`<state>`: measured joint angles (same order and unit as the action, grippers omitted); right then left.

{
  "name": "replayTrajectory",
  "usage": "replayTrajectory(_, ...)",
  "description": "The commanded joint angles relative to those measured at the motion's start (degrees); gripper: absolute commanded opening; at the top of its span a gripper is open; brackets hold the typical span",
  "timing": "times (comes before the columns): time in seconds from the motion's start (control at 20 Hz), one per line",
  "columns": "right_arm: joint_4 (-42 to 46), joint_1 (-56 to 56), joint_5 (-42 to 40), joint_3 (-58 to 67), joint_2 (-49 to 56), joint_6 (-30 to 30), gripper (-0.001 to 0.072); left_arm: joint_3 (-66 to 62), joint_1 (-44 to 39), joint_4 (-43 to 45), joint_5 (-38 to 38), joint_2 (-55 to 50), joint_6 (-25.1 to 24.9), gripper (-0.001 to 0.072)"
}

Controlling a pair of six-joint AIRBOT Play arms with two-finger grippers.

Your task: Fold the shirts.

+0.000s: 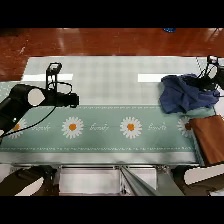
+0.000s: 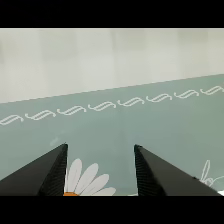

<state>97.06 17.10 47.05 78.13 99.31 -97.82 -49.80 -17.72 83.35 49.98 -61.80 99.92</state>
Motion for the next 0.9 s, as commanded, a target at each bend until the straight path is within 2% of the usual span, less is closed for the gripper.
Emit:
replayTrajectory(0.0, -8.24, 0.52, 3.98, 1.57, 2.84, 7.26, 0.0079, -0.57, 1.03, 0.48, -1.97, 0.04, 1.51, 0.0509)
replayTrajectory(0.05, -10.6, 0.52, 5.49, 2.56, 2.71, 10.01, 0.0023, -1.77, 2.58, 0.83, -0.81, 0.22, 0.61, 0.0509)
replayTrajectory(0.2, -16.76, 0.52, 11.61, 9.42, 0.33, 14.45, 0.0023, -8.13, 9.31, 0.57, 5.9, 2.29, 0.81, 0.0509)
replayTrajectory(0.35, -24.44, 0.42, 9.86, 15.91, -7.93, 17.64, 0.0023, -9.53, 12.46, 0.46, 10.23, 9.31, 0.9, 0.0508)
replayTrajectory(0.45, -28.72, -0.35, 7.65, 19.23, -14.47, 20.22, 0.0022, -6.23, 11.93, -1.31, 12.04, 15.41, 0.9, 0.0509)
replayTrajectory(0.6, -30.56, -3.82, 5.07, 23.34, -24.76, 23.71, 0.0022, 1.14, 10.23, -5.46, 12.0, 23.67, 0.9, 0.0508)
replayTrajectory(0.85, -30.53, -12.46, 4.07, 26.6, -37.2, 26.43, 0.0022, 7.21, 8.66, -6.25, 12.0, 28.65, 1.9, 0.0508)
